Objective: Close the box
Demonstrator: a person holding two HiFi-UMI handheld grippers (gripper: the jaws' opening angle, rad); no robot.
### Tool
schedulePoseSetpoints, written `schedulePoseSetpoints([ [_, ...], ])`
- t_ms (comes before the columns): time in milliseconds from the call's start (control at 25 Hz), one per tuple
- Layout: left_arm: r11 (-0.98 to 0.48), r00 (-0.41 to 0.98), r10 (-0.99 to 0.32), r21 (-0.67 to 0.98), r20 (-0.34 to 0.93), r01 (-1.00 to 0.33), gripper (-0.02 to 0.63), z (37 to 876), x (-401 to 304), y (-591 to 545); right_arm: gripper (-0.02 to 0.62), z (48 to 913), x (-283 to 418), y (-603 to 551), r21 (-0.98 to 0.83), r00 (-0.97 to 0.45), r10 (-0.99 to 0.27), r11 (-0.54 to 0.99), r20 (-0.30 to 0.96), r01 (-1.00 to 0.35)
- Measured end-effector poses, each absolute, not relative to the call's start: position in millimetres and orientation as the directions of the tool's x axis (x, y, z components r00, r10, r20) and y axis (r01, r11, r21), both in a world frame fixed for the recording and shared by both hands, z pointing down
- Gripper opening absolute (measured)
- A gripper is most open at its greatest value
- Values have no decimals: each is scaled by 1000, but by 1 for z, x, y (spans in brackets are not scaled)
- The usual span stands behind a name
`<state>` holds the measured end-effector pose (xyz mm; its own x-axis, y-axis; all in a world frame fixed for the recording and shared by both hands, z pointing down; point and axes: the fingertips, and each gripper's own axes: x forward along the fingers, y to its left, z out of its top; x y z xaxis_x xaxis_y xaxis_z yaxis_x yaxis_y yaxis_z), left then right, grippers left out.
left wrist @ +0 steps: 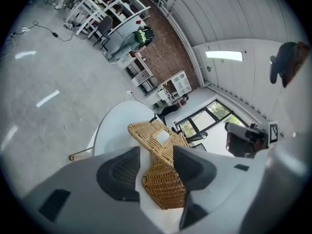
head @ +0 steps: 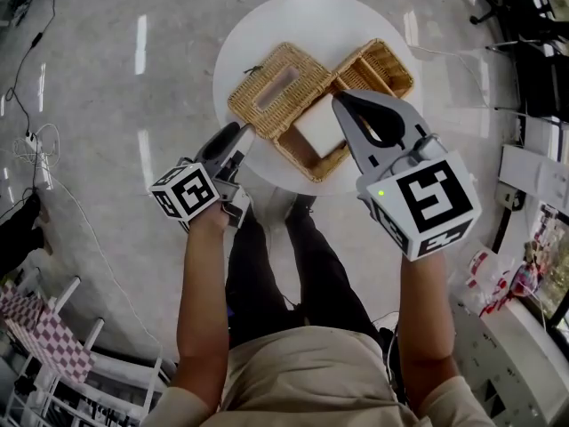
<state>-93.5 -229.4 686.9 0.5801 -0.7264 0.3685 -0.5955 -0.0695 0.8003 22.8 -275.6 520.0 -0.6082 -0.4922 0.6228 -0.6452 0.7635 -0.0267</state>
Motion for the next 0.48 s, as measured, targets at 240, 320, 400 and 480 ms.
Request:
schedulePoseSetpoints([
  [240,-43,594,-725,839,348,-543,190,698,-85,-235,-6,529,28,-278,-29,-601,-491,759,630,-650],
  [320,-41,597,-727,847,339,-530,190,698,-84,-236,-6,530,29,-277,-29,-598,-491,757,633,-653],
  [400,-44,600,-730,854,328,-519,190,697,-83,-238,-6,530,30,-275,-30,-596,-493,754,634,-656],
  [480,-47,604,-729,857,321,-512,189,695,-81,-240,-6,530,32,-274,-30,-594,-495,752,635,-659],
])
